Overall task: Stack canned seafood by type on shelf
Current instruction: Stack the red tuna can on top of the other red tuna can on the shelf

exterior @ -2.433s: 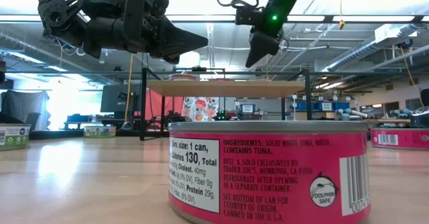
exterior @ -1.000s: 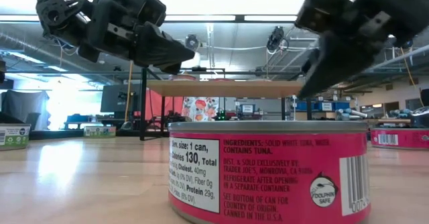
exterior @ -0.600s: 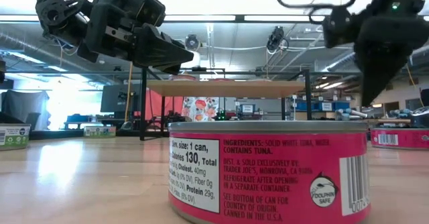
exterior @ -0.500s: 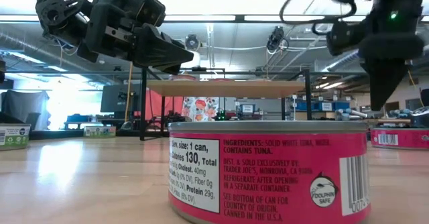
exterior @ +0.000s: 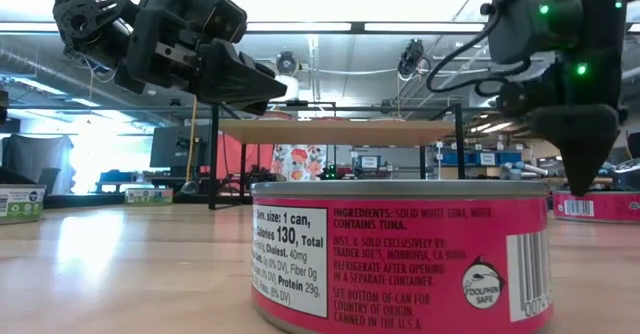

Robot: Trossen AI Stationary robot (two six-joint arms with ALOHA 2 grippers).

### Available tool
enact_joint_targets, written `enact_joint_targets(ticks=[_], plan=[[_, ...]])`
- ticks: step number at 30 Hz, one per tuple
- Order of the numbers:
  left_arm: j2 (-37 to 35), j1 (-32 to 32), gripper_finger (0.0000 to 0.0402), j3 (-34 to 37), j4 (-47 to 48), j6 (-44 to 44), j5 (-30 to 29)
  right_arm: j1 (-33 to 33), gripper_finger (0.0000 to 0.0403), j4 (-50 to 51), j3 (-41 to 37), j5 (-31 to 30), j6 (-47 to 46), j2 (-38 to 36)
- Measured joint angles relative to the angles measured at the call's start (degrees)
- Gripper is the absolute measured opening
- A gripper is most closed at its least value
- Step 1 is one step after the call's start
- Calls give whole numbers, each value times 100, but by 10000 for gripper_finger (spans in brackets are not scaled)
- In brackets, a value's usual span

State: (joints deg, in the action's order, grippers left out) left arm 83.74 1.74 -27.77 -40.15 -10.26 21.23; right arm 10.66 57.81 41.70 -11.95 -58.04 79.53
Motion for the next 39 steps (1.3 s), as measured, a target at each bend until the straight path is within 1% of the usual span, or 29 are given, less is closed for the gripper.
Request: enact_joint_targets(ticks=[3, 6, 8, 13, 15, 19, 22, 24, 28, 34, 39], plan=[[0, 0, 1, 0, 3, 0, -2, -58, 139, -368, -185, -18, 131, -2], [0, 0, 1, 0, 1, 0, -38, -114, 115, -505, -326, -76, 224, -27], [0, 0, 1, 0, -1, 0, -84, -142, 93, -503, -350, -131, 288, -24], [0, 2, 1, 0, -34, -82, -251, -193, 20, -503, -238, -116, 726, -13], [0, 2, 1, 0, -52, -75, -256, -195, 7, -533, -76, -79, 897, 17], [0, 11, 1, -42, -76, 57, -257, -195, 9, -797, 349, 12, 1199, 6], [0, 13, 1, -115, -82, 146, -260, -195, 4, -1187, 609, 43, 1363, 11], [0, 13, 1, -120, -78, 151, -262, -188, 4, -1672, 717, 67, 1456, 7], [0, 13, 1, -122, -75, 153, -267, -188, 3, -2711, 733, 320, 1532, 9], [0, 13, 1, -122, -73, 155, -275, -186, 2, -4333, 426, 737, 1209, 9], [0, 13, 1, -125, -76, 161, -277, -186, 2, -5660, -171, 1041, 998, 9]])
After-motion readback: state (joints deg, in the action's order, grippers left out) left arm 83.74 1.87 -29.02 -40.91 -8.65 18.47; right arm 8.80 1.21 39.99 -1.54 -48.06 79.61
